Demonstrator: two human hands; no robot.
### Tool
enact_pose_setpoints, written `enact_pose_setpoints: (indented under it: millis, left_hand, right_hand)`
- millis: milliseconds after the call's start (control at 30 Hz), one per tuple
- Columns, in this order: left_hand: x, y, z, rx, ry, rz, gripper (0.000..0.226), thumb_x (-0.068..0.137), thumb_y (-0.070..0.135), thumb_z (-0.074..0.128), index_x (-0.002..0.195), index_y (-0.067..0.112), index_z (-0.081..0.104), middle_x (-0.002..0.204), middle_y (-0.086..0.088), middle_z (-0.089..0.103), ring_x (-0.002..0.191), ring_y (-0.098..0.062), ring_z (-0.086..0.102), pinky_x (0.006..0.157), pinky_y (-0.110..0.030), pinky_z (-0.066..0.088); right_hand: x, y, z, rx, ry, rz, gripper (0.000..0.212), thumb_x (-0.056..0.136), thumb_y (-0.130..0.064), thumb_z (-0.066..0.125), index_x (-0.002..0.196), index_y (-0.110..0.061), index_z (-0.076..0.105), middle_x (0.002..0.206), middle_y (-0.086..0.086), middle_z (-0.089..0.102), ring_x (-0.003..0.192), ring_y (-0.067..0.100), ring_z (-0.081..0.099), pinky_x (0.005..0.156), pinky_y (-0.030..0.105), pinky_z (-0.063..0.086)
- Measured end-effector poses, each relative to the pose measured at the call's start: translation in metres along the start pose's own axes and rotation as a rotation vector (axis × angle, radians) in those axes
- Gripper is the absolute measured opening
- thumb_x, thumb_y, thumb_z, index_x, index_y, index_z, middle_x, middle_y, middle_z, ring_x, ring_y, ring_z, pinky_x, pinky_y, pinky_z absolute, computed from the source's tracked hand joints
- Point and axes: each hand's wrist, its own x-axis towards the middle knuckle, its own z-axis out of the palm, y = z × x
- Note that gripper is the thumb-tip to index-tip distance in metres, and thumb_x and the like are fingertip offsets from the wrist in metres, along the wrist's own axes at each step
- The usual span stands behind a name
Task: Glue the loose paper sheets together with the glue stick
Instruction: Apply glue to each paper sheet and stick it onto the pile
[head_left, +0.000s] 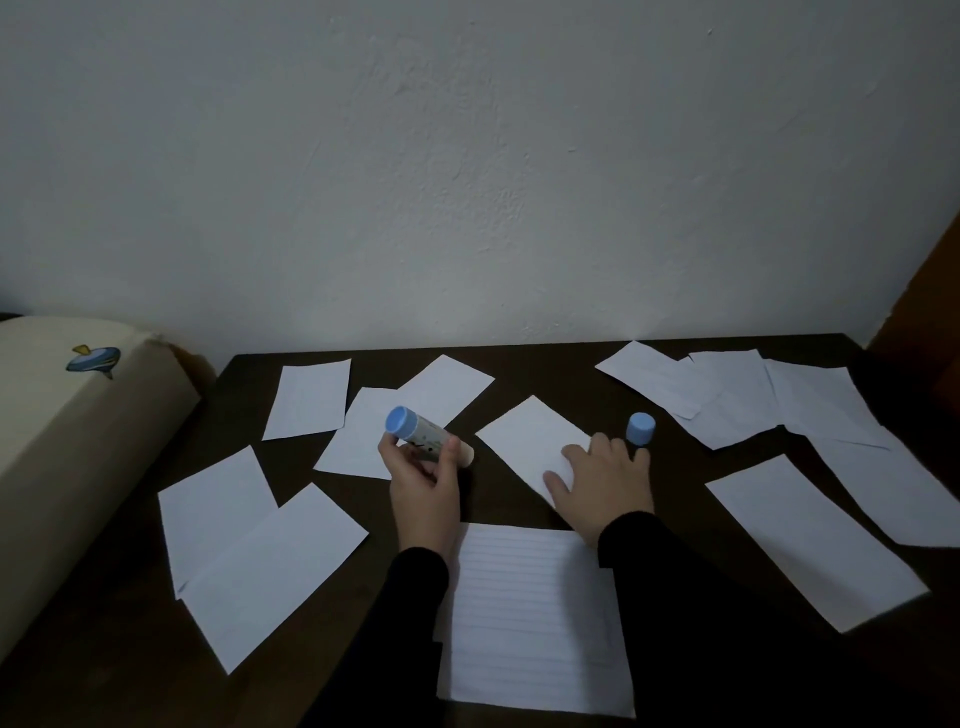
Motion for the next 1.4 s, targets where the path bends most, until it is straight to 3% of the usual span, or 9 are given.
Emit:
enact_pose_setpoints:
  millis: [67, 167, 300, 600, 733, 933, 1033, 1233, 1400]
  left_hand:
    - [-0.001, 0.002, 0.0, 0.004, 0.001, -0.008, 0.062, 0.094, 0.027, 0.059, 0.145, 0.025, 0.023, 0.125, 0.005, 0.047, 0.088, 0.0, 0.052, 0.072, -0.008, 0.041]
    - [-0.001, 0.002, 0.001, -0.005, 0.004, -0.01, 0.062, 0.094, 0.027, 0.059, 0.144, 0.026, 0.023, 0.137, -0.002, 0.047, 0.108, -0.004, 0.046, 0.086, -0.017, 0.041]
    - [0.0, 0.001, 0.002, -0.013, 0.003, -0.01, 0.061, 0.094, 0.026, 0.059, 0.144, 0.028, 0.023, 0.143, -0.006, 0.044, 0.125, -0.017, 0.046, 0.091, -0.024, 0.04]
    - [-0.001, 0.001, 0.001, -0.023, -0.006, 0.011, 0.06, 0.093, 0.026, 0.06, 0.142, 0.026, 0.025, 0.138, -0.005, 0.048, 0.117, -0.012, 0.048, 0.089, -0.023, 0.042]
    - [-0.003, 0.002, 0.0, -0.027, -0.01, 0.027, 0.059, 0.093, 0.027, 0.06, 0.141, 0.025, 0.027, 0.135, -0.005, 0.051, 0.112, -0.009, 0.048, 0.088, -0.023, 0.043]
    - [-0.002, -0.002, 0.002, 0.033, -0.086, 0.075, 0.061, 0.091, 0.028, 0.063, 0.14, 0.027, 0.028, 0.136, -0.002, 0.048, 0.123, -0.015, 0.047, 0.094, -0.027, 0.043]
    - [-0.006, -0.004, 0.002, 0.095, -0.174, 0.135, 0.057, 0.089, 0.026, 0.066, 0.136, 0.026, 0.033, 0.127, 0.003, 0.051, 0.117, -0.009, 0.047, 0.091, -0.023, 0.045]
    - [-0.007, -0.013, 0.002, 0.378, -0.359, 0.286, 0.063, 0.084, 0.034, 0.071, 0.136, 0.026, 0.038, 0.118, 0.011, 0.058, 0.095, -0.003, 0.058, 0.081, -0.02, 0.053]
    - [-0.007, -0.016, 0.002, 0.498, -0.392, 0.353, 0.068, 0.082, 0.042, 0.072, 0.138, 0.029, 0.037, 0.104, 0.017, 0.056, 0.084, -0.01, 0.061, 0.078, -0.029, 0.057]
  right_hand:
    - [0.0, -0.005, 0.0, 0.118, 0.064, -0.037, 0.043, 0.099, -0.047, 0.031, 0.133, -0.03, 0.049, 0.119, 0.0, 0.051, 0.111, 0.018, 0.046, 0.098, 0.041, 0.03]
    - [0.003, 0.003, 0.002, 0.11, 0.072, -0.088, 0.043, 0.099, -0.034, 0.034, 0.142, -0.033, 0.039, 0.132, -0.004, 0.045, 0.119, 0.016, 0.041, 0.101, 0.041, 0.029]
    - [0.001, 0.013, 0.007, 0.046, -0.079, 0.014, 0.051, 0.099, -0.042, 0.029, 0.148, -0.028, 0.025, 0.15, -0.001, 0.029, 0.133, 0.021, 0.03, 0.108, 0.05, 0.025]
    - [-0.003, -0.039, -0.002, 0.049, -0.097, 0.153, 0.053, 0.096, -0.054, 0.035, 0.131, -0.015, 0.044, 0.125, 0.01, 0.041, 0.113, 0.024, 0.044, 0.092, 0.039, 0.038]
    - [0.0, -0.04, -0.005, 0.065, -0.027, 0.026, 0.054, 0.095, -0.059, 0.032, 0.129, -0.021, 0.048, 0.117, 0.006, 0.048, 0.107, 0.021, 0.048, 0.091, 0.041, 0.036]
    - [0.001, 0.019, 0.014, 0.236, -0.074, -0.264, 0.047, 0.097, -0.042, 0.04, 0.143, -0.038, 0.035, 0.15, -0.011, 0.028, 0.139, 0.014, 0.02, 0.114, 0.048, 0.014]
    - [-0.006, 0.027, 0.021, 0.302, -0.073, -0.274, 0.049, 0.096, -0.048, 0.038, 0.144, -0.038, 0.034, 0.156, -0.014, 0.02, 0.145, 0.012, 0.007, 0.116, 0.047, 0.006]
    - [-0.005, 0.027, 0.025, 0.348, -0.048, -0.265, 0.053, 0.089, -0.06, 0.042, 0.136, -0.036, 0.043, 0.155, -0.016, 0.02, 0.144, 0.009, 0.008, 0.114, 0.044, 0.006]
    - [-0.007, 0.028, 0.028, 0.339, -0.024, -0.285, 0.054, 0.087, -0.059, 0.047, 0.135, -0.034, 0.044, 0.154, -0.015, 0.022, 0.144, 0.011, 0.01, 0.114, 0.044, 0.009]
